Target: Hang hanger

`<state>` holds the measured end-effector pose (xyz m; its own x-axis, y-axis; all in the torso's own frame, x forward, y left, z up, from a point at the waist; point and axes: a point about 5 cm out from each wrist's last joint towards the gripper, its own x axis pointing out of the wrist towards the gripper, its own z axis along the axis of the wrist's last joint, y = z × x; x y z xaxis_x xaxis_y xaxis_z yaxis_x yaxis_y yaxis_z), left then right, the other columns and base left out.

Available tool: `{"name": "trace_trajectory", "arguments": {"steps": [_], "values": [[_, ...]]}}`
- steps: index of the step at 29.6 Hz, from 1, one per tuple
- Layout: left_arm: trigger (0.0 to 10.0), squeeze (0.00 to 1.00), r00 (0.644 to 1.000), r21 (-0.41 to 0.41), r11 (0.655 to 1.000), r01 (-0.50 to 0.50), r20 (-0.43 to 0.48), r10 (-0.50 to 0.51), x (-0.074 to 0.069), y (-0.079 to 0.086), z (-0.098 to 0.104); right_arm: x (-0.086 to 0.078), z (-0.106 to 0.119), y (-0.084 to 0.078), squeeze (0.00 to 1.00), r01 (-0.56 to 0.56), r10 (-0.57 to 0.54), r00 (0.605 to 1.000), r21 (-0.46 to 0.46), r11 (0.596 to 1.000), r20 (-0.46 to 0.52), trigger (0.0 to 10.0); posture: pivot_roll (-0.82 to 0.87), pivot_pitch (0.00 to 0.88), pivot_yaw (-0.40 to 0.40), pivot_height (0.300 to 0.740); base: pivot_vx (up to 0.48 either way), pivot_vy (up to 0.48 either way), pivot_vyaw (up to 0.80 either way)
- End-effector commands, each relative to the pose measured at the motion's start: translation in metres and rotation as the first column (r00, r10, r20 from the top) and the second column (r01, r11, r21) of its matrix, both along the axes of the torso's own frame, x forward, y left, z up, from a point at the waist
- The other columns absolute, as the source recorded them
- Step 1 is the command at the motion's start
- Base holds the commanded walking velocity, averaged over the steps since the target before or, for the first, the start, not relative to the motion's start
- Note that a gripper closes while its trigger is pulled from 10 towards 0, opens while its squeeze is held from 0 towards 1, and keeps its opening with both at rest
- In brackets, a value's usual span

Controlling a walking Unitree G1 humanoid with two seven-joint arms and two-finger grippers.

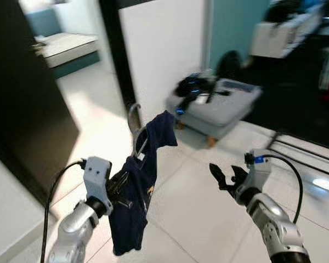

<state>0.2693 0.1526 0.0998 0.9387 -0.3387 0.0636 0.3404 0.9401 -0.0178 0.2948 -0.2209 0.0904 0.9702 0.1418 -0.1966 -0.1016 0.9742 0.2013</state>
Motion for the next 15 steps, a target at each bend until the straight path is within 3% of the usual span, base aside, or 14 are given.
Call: {"name": "trace_trajectory", "arguments": {"steps": [1,4,10,11,15], "values": [[10.0,0.0,0.995,0.029,0.995,-0.099,0.031,0.098,-0.002,0.017,0.0,-0.004,-0.002,0.008,0.0,-0.018,0.018,1.0,-0.027,0.999,0.012,10.0,-0.1,0.0,0.054,0.74,0.0,0.0,-0.79],[10.0,0.0,0.983,0.054,0.982,-0.183,0.034,0.181,-0.008,0.029,-0.004,-0.011,-0.003,0.007,0.0,-0.014,0.016,1.0,-0.082,0.997,0.02,10.0,-0.1,0.0,0.042,0.74,0.0,0.0,-0.79],[10.0,0.0,0.972,0.064,0.97,-0.233,0.029,0.232,-0.014,0.034,-0.007,-0.013,-0.003,0.006,0.0,-0.003,0.007,1.0,-0.119,0.993,0.031,10.0,-0.09,0.0,0.032,0.74,0.0,0.0,-0.79],[10.0,0.0,0.96,0.032,0.959,-0.281,0.01,0.281,-0.015,0.038,-0.01,-0.012,-0.004,0.005,0.0,-0.002,0.006,0.999,-0.129,0.992,0.031,10.0,-0.1,0.0,0.02,0.74,0.0,0.0,-0.8],[10.0,0.0,0.951,0.011,0.951,-0.309,0.01,0.309,-0.013,0.036,-0.011,-0.009,-0.004,0.004,0.0,-0.004,0.008,1.0,-0.14,0.99,0.029,10.0,-0.09,0.0,0.003,0.74,0.0,0.0,-0.79]]}}
